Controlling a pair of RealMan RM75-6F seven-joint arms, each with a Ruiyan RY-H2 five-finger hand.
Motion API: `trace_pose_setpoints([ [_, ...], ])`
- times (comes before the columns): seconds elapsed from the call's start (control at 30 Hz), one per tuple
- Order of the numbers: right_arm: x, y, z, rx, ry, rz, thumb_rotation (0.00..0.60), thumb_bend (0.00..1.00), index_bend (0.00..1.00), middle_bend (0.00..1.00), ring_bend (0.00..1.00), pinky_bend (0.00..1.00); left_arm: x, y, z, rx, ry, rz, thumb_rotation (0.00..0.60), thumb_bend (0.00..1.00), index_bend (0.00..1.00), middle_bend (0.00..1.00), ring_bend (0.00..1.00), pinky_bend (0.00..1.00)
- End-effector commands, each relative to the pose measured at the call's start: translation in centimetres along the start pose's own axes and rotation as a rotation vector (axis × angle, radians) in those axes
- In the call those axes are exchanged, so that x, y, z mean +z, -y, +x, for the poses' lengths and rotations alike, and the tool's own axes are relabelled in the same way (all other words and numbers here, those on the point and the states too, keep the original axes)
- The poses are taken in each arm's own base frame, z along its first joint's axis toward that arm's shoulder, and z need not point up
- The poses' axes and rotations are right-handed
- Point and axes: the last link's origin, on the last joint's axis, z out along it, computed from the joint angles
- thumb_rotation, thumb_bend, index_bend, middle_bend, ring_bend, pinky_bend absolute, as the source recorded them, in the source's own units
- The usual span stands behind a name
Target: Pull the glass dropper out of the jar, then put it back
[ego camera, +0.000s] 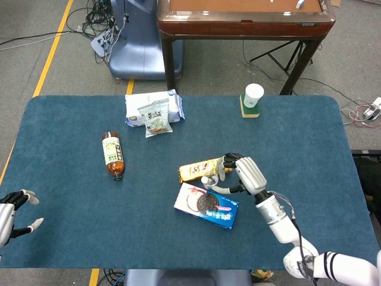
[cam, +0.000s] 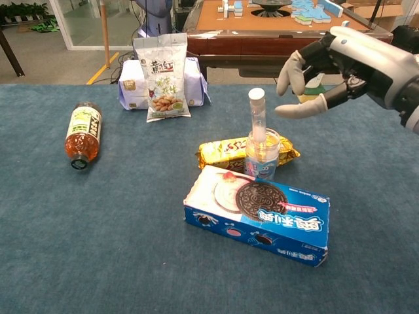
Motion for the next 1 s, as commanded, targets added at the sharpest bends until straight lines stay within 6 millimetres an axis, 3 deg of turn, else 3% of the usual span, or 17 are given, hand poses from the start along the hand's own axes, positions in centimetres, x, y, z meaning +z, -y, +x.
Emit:
trace_pose_setpoints([
  [0.03, -1.4, -0.1, 1.9, -0.162, 0.017, -0.05, 0.6, 0.06, 0.68, 0.49, 0.34, 0.35, 0.0, 0.0, 0.0, 0.002, 0.001, -0.002, 0.6, 0.17, 0.45, 0.35, 0.3, 0.44],
  [0.47, -8.1, -1.3, 8.2, -0.61, 0.003, -0.34, 0.6, 0.06, 0.68, 0.44, 0.31, 0.35, 0.0, -0.6, -0.5, 0.02, 0.015, -0.021, 0.6, 0.17, 0.45, 0.35, 0.3, 0.44],
  [0.73, -12.5, -2.2, 10.1, -0.606, 0.022, -0.487, 0.6, 0.06, 0.68, 0.44, 0.31, 0.35, 0.1, -0.8, -0.5, 0.011, -0.022, -0.039, 0.6, 0.17, 0.43, 0.36, 0.31, 0.44],
  [1.0, -16.9, -3.0, 10.6, -0.619, -0.021, -0.601, 0.6, 0.06, 0.68, 0.44, 0.31, 0.35, 0.1, -1.0, -0.6, 0.009, -0.03, -0.055, 0.6, 0.17, 0.43, 0.36, 0.31, 0.45],
])
